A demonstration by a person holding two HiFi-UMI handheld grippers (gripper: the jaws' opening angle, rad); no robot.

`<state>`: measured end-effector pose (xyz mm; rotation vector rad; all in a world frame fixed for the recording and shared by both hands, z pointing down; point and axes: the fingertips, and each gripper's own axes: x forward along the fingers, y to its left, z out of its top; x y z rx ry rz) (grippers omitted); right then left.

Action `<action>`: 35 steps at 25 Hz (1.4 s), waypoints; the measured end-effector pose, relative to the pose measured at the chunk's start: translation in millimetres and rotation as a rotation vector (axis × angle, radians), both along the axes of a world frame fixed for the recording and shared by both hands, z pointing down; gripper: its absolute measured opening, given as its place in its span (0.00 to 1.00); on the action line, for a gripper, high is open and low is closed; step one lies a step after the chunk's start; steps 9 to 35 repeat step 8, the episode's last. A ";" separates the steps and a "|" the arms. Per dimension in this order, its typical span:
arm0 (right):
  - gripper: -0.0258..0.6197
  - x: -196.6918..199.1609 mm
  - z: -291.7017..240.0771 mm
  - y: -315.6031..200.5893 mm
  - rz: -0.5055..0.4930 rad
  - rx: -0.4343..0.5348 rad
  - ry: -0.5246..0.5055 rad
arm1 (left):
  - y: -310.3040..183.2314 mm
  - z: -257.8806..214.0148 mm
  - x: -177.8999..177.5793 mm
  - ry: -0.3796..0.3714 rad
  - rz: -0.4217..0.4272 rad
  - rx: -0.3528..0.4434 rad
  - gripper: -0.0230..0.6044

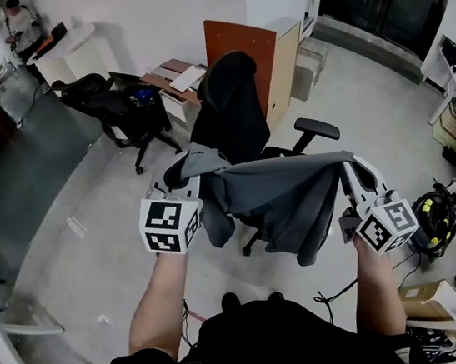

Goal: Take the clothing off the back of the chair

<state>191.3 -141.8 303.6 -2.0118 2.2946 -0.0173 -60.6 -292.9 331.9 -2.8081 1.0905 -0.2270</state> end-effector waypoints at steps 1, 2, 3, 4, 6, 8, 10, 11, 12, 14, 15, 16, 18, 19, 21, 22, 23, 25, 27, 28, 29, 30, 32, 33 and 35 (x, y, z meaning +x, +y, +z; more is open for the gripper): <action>0.07 1.6 0.3 0.4 -0.002 0.000 -0.002 | 0.3 0.4 1.6 -0.001 0.001 -0.002 0.07; 0.07 2.5 0.3 0.1 -0.005 0.000 -0.002 | 0.0 0.5 3.0 -0.001 0.001 -0.004 0.07; 0.07 3.1 0.5 -0.4 -0.008 0.000 -0.003 | -0.7 0.6 4.1 -0.001 0.001 -0.005 0.07; 0.07 3.5 0.8 -1.1 -0.012 -0.001 -0.005 | -1.5 0.8 4.9 0.000 0.000 -0.006 0.07; 0.07 3.8 2.0 -1.7 -0.019 -0.003 -0.007 | -2.5 1.5 6.3 0.001 -0.001 -0.010 0.07; 0.07 4.4 3.8 -1.4 -0.021 -0.006 -0.008 | -2.8 2.3 7.8 0.001 -0.002 -0.013 0.07; 0.07 4.4 3.8 -1.4 -0.021 -0.006 -0.008 | -2.8 2.3 7.8 0.001 -0.002 -0.013 0.07; 0.07 4.4 3.8 -1.4 -0.021 -0.006 -0.008 | -2.8 2.3 7.8 0.001 -0.002 -0.013 0.07; 0.07 4.4 3.8 -1.4 -0.021 -0.006 -0.008 | -2.8 2.3 7.8 0.001 -0.002 -0.013 0.07; 0.07 4.4 3.8 -1.4 -0.021 -0.006 -0.008 | -2.8 2.3 7.8 0.001 -0.002 -0.013 0.07; 0.07 4.4 3.8 -1.4 -0.021 -0.006 -0.008 | -2.8 2.3 7.8 0.001 -0.002 -0.013 0.07; 0.07 4.4 3.8 -1.4 -0.021 -0.006 -0.008 | -2.8 2.3 7.8 0.001 -0.002 -0.013 0.07; 0.07 4.4 3.8 -1.4 -0.021 -0.006 -0.008 | -2.8 2.3 7.8 0.001 -0.002 -0.013 0.07; 0.07 4.4 3.8 -1.4 -0.021 -0.006 -0.008 | -2.8 2.3 7.8 0.001 -0.002 -0.013 0.07; 0.07 4.4 3.8 -1.4 -0.021 -0.006 -0.008 | -2.8 2.3 7.8 0.001 -0.002 -0.013 0.07; 0.07 4.4 3.8 -1.4 -0.021 -0.006 -0.008 | -2.8 2.3 7.8 0.001 -0.002 -0.013 0.07; 0.07 4.4 3.8 -1.4 -0.021 -0.006 -0.008 | -2.8 2.3 7.8 0.001 -0.002 -0.013 0.07; 0.07 4.4 3.8 -1.4 -0.021 -0.006 -0.008 | -2.8 2.3 7.8 0.001 -0.002 -0.013 0.07; 0.07 4.4 3.8 -1.4 -0.021 -0.006 -0.008 | -2.8 2.3 7.8 0.001 -0.002 -0.013 0.07; 0.07 4.4 3.8 -1.4 -0.021 -0.006 -0.008 | -2.8 2.3 7.8 0.001 -0.002 -0.013 0.07; 0.07 4.4 3.8 -1.4 -0.021 -0.006 -0.008 | -2.8 2.3 7.8 0.001 -0.002 -0.013 0.07; 0.07 4.4 3.8 -1.4 -0.021 -0.006 -0.008 | -2.8 2.3 7.8 0.001 -0.002 -0.013 0.07; 0.07 4.4 3.8 -1.4 -0.021 -0.006 -0.008 | -2.8 2.3 7.8 0.001 -0.002 -0.013 0.07; 0.07 4.4 3.8 -1.4 -0.021 -0.006 -0.008 | -2.8 2.3 7.8 0.001 -0.002 -0.013 0.07; 0.07 4.4 3.8 -1.4 -0.021 -0.006 -0.008 | -2.8 2.3 7.8 0.001 -0.002 -0.013 0.07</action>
